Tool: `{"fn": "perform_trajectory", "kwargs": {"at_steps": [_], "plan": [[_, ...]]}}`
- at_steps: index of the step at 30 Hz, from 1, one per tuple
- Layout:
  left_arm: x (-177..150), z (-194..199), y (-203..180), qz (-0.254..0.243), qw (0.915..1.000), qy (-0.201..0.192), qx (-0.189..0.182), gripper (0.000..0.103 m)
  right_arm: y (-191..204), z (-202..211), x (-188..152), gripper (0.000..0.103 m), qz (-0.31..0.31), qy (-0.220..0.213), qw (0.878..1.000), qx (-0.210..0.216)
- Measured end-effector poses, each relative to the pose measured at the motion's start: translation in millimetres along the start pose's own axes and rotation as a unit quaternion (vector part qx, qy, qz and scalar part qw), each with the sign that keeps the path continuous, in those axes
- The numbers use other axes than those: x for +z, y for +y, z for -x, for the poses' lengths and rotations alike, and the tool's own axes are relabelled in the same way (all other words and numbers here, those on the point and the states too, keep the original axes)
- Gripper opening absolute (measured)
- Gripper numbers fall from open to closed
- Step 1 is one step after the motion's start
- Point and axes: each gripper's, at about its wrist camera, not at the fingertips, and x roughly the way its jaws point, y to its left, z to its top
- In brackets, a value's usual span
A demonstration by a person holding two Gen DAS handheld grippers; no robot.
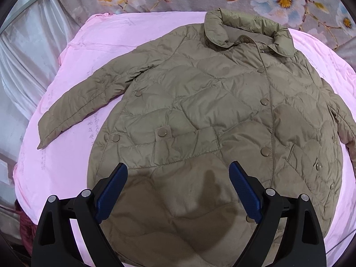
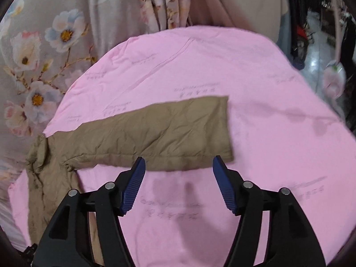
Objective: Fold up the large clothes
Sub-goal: 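Lift the folded sleeve with the right gripper and lay it across the coat body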
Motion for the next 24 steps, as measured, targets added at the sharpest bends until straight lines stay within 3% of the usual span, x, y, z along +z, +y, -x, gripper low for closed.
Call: {"fn": "perform_trajectory", "kwargs": {"at_steps": [6, 10, 11, 12, 14, 16, 24], "plan": [[2, -2, -7, -0.013, 0.9999, -0.003, 0.005, 0.090, -18, -56, -7, 0.063, -0.105, 0.008, 0.994, 0.021], [6, -7, 1, -0.007, 0.9998, -0.004, 0.021, 0.090, -25, -62, -1, 0.078, -0.161, -0.036, 0.985, 0.046], [7, -8, 4, -0.003, 0.9997, -0.003, 0.025, 0.090, -23, -64, 4, 0.077, -0.164, -0.041, 0.985, 0.047], [8, -10, 8, 0.001, 0.9996, -0.002, 0.029, 0.090, -19, -67, 9, 0.073, -0.162, -0.046, 0.984, 0.052], [9, -12, 14, 0.007, 0.9994, -0.002, 0.035, 0.090, -16, -74, 21, 0.024, -0.166, -0.045, 0.983, 0.067], [11, -13, 23, 0.016, 0.9990, -0.003, 0.042, 0.090, -12, -71, 32, 0.006, -0.179, -0.057, 0.978, 0.095], [16, -14, 55, 0.050, 0.9973, -0.004, 0.053, 0.090, 77, 13, 62, 0.001, -0.044, -0.140, 0.975, 0.166]]}}
